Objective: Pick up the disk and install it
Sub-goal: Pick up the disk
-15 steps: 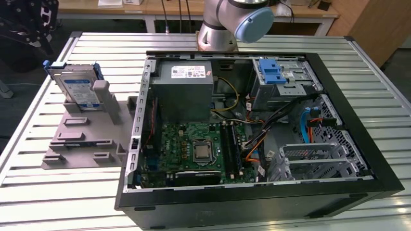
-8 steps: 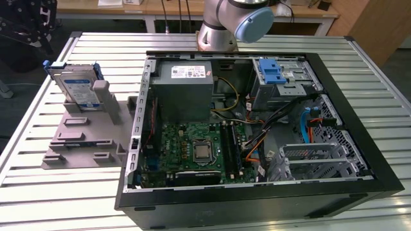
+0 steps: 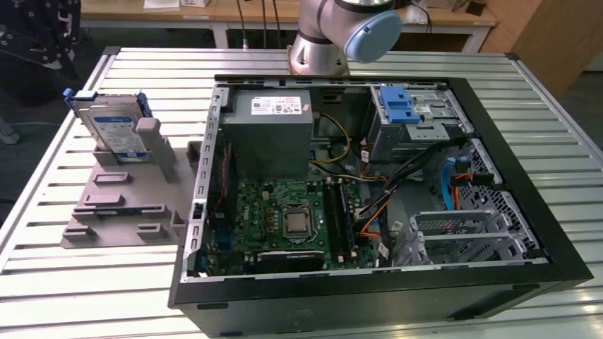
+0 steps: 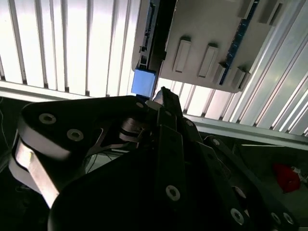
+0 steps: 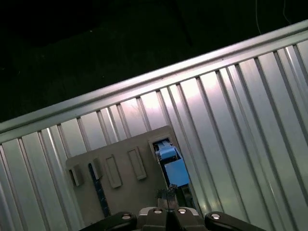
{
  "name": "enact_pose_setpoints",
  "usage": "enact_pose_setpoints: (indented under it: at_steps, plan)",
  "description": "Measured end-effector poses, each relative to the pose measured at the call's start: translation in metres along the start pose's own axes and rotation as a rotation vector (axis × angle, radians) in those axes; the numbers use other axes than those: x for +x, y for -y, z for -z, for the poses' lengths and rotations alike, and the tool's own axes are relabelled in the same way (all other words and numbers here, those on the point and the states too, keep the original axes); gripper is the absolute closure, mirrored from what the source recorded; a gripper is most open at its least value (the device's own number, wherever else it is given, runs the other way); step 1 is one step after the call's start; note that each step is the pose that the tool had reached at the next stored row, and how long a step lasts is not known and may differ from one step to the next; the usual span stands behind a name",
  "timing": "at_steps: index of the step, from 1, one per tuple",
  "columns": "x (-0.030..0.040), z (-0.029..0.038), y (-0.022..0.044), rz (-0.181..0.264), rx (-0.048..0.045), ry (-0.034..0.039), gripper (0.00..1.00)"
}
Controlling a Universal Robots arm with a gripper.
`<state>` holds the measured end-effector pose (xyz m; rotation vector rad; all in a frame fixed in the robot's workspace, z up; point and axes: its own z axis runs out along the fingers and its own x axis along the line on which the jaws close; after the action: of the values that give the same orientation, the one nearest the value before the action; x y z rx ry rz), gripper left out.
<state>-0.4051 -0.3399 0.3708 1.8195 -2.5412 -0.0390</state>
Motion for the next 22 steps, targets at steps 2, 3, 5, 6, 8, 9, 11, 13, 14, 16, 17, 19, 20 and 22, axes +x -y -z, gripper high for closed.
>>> enact_pose_setpoints:
  at_steps: [2, 3, 5, 6, 8, 9, 11, 13, 14, 16, 17, 19, 20, 22]
  plan:
    - [0.0, -0.0001, 0.0, 0.031, 0.0004, -0.0007, 0.89]
    - [0.0, -0.0001, 0.0, 0.045, 0.0005, -0.0012, 0.89]
    - [0.0, -0.0002, 0.0, 0.064, 0.0013, -0.0015, 0.89]
    - [0.0, -0.0002, 0.0, 0.067, 0.0016, -0.0015, 0.89]
    - [0.0, -0.0003, 0.0, 0.068, 0.0018, -0.0014, 0.89]
    - [0.0, -0.0003, 0.0, 0.068, 0.0018, -0.0014, 0.89]
    - [0.0, -0.0003, 0.0, 0.071, 0.0019, -0.0014, 0.89]
    - [0.0, -0.0005, 0.0, 0.101, 0.0024, -0.0022, 0.89]
    - [0.0, -0.0007, 0.0, 0.119, 0.0025, -0.0026, 0.89]
    - [0.0, -0.0014, 0.0, 0.145, 0.0033, -0.0031, 0.89]
    - [0.0001, -0.0022, -0.0008, 0.148, 0.0044, -0.0029, 0.89]
    - [-0.0001, -0.0039, -0.0027, 0.15, 0.0071, -0.0022, 0.89]
    - [-0.0004, -0.0048, -0.0034, 0.15, 0.0081, -0.0019, 0.89]
    - [-0.0013, -0.0061, -0.0043, 0.15, 0.0083, -0.002, 0.89]
